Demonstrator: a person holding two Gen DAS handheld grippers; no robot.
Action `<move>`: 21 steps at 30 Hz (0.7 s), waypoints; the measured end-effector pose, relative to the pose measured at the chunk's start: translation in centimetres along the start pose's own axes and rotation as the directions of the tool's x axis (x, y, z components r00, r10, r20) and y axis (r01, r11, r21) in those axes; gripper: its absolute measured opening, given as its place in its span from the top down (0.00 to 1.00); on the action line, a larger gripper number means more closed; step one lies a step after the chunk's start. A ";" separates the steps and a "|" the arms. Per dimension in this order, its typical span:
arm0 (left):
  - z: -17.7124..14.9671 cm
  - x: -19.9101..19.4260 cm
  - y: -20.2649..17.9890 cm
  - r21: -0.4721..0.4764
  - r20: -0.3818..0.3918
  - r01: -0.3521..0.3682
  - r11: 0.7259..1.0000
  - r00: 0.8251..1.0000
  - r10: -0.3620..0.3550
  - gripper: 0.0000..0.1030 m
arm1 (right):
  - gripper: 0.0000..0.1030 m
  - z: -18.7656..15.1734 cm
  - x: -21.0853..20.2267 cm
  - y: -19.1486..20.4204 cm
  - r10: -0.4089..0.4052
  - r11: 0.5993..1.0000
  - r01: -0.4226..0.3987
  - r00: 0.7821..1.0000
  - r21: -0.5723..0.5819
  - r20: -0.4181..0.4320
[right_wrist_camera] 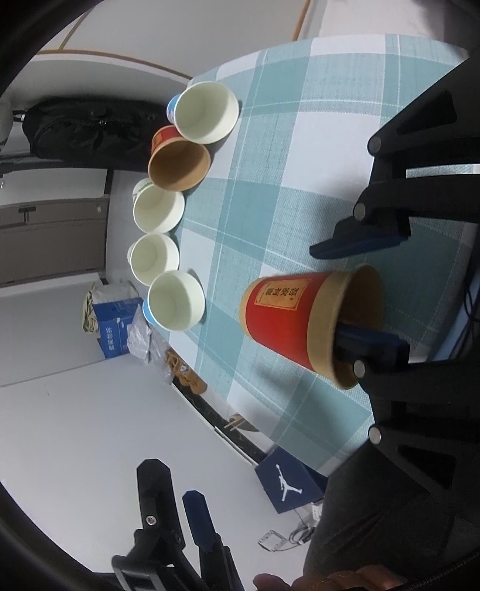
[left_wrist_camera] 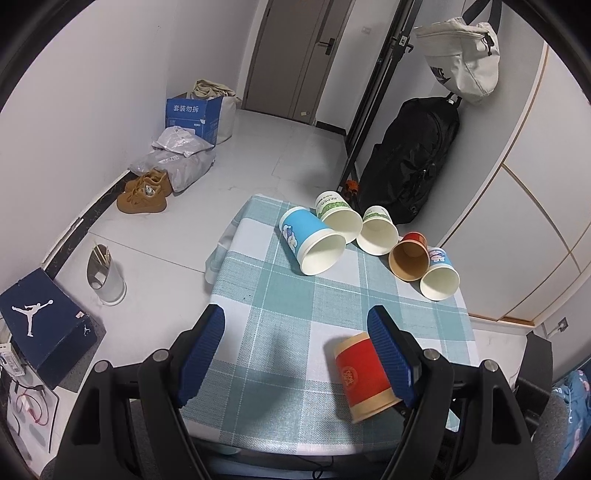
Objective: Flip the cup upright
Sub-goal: 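Grasp the cup rim with the right gripper while the left gripper releases it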
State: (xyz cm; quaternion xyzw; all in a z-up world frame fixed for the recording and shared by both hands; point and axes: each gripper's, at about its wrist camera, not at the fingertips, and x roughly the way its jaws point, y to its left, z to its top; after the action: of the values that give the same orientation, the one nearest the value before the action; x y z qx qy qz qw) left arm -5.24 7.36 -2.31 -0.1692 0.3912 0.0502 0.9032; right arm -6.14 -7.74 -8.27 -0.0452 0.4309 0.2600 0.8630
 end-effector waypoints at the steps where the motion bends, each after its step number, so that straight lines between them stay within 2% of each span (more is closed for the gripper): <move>1: 0.0 0.0 0.0 -0.001 -0.002 0.000 1.000 1.000 0.000 0.26 | 0.74 0.0 0.0 -0.1 -0.002 1.000 0.002 1.000 0.003 0.001; 4: 0.0 0.1 0.1 -0.003 -0.005 -0.003 1.000 1.000 0.003 0.26 | 0.85 0.1 -0.3 -0.4 -0.009 1.000 0.009 1.000 0.014 0.004; 9: -0.1 0.0 0.1 -0.002 0.002 -0.009 1.000 1.000 0.009 0.26 | 0.95 0.2 -0.8 -0.5 -0.008 1.000 0.007 1.000 0.024 0.023; 13: -0.2 0.1 -0.2 0.007 0.000 -0.006 1.000 1.000 0.006 0.26 | 0.98 0.3 -1.3 -0.4 -0.034 0.999 0.034 0.999 0.009 0.032; 18: -0.5 -0.1 -1.0 0.042 0.018 -0.016 0.999 1.000 0.016 0.26 | 0.98 1.1 -2.8 -1.3 -0.027 0.999 0.025 0.998 0.030 0.059; 21: -0.6 0.0 -1.4 0.051 0.019 -0.020 0.998 1.000 0.019 0.26 | 0.98 1.7 -3.6 -2.5 -0.018 0.998 0.015 0.999 0.066 0.045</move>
State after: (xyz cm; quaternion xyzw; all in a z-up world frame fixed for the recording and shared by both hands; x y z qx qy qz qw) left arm -5.40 5.87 -2.34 -0.1417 0.3858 0.0504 0.9103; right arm -5.43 -10.85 -4.83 -0.0142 0.4191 0.2395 0.8757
